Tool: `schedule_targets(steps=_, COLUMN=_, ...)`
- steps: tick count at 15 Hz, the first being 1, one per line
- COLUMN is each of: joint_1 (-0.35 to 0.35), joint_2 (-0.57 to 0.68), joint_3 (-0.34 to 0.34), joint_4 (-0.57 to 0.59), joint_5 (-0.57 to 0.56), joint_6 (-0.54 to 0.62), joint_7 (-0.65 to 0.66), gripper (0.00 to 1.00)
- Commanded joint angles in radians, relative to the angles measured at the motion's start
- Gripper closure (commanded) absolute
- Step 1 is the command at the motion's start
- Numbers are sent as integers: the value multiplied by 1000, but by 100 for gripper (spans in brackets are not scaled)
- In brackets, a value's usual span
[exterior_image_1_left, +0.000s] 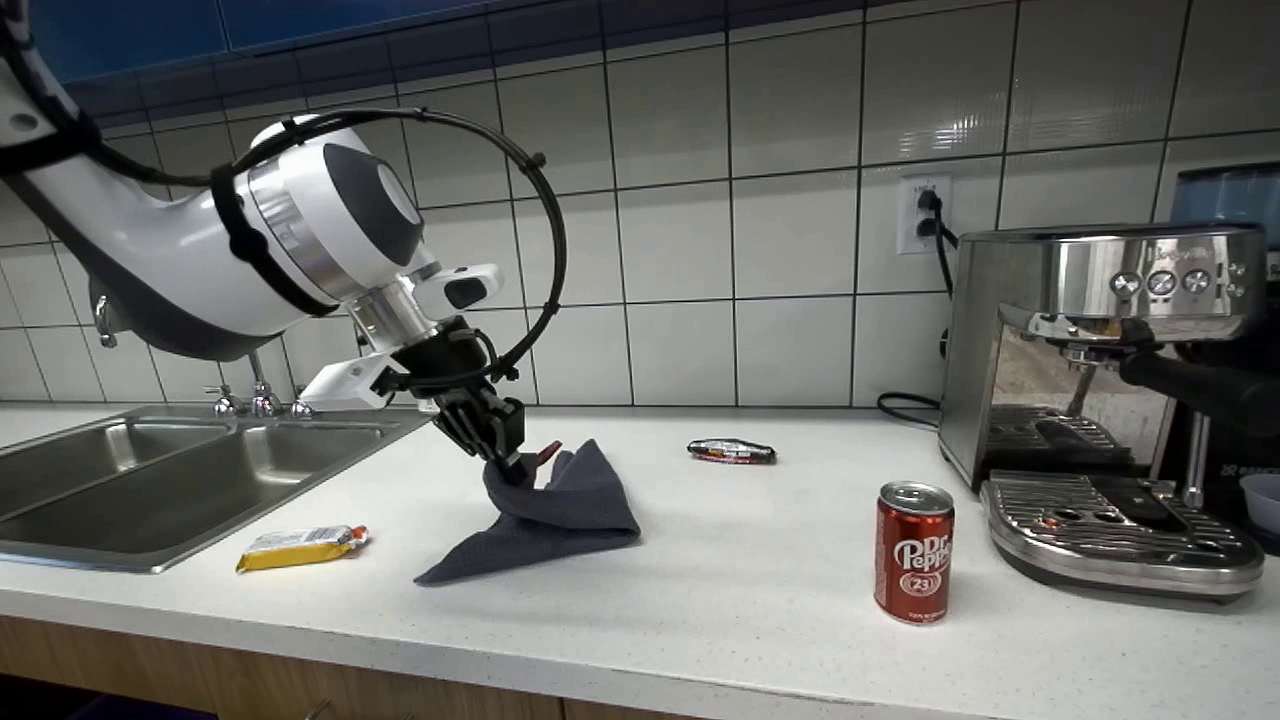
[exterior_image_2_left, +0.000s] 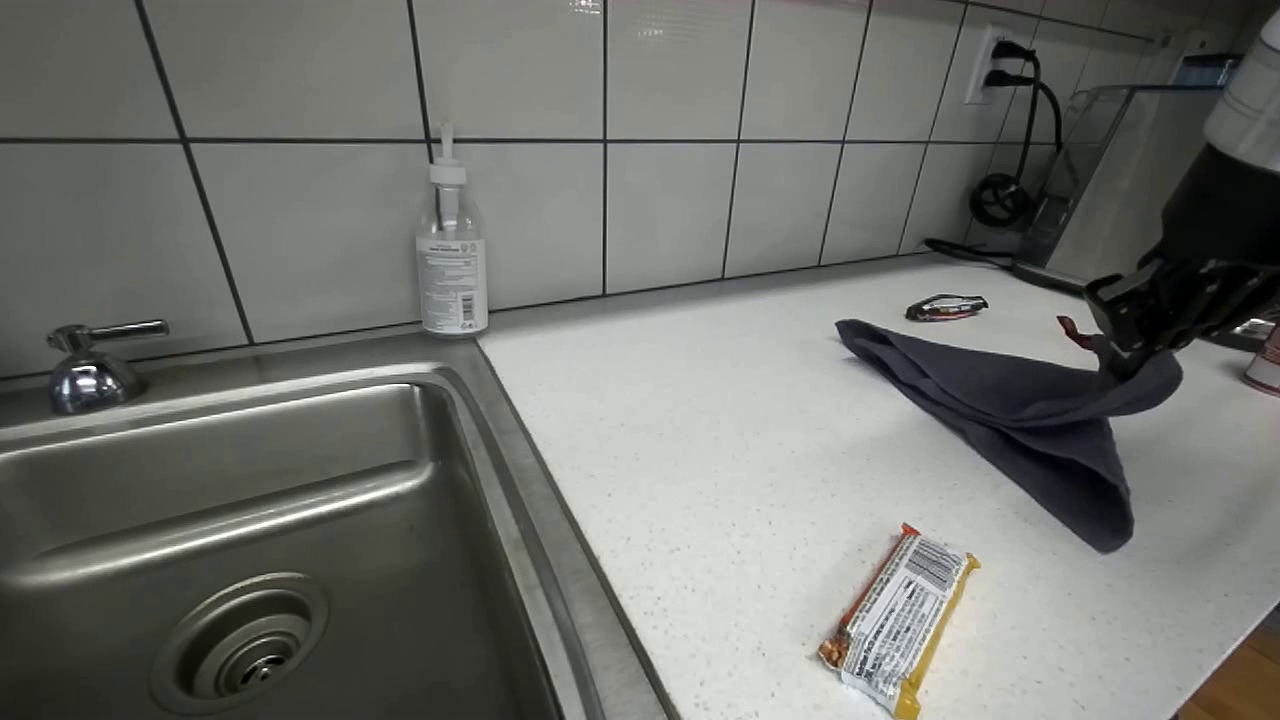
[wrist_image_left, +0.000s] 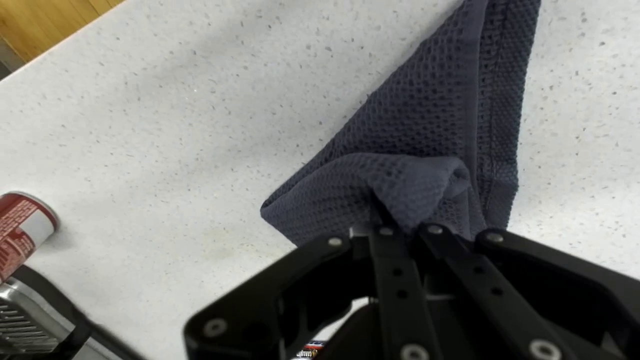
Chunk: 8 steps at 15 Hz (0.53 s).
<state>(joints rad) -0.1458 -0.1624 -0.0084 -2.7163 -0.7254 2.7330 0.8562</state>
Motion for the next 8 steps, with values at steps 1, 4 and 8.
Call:
schedule_targets(steps=1, joint_1=-12, joint_2=-14, joint_3=12, joint_4=-18, joint_5=-60, joint_6=13, joint_7=77, gripper=99)
schedule_targets(steps=4, joint_1=-5, joint_2=-15, joint_3=5, joint_4=-19, joint_5=-50, joint_6=6, joint_7=62, gripper=99)
schedule_targets(steps=8, joint_1=9, joint_2=-10, joint_3=-1, joint_4=-15, joint_5=-5, joint_6=-23, joint_7=7, gripper=99)
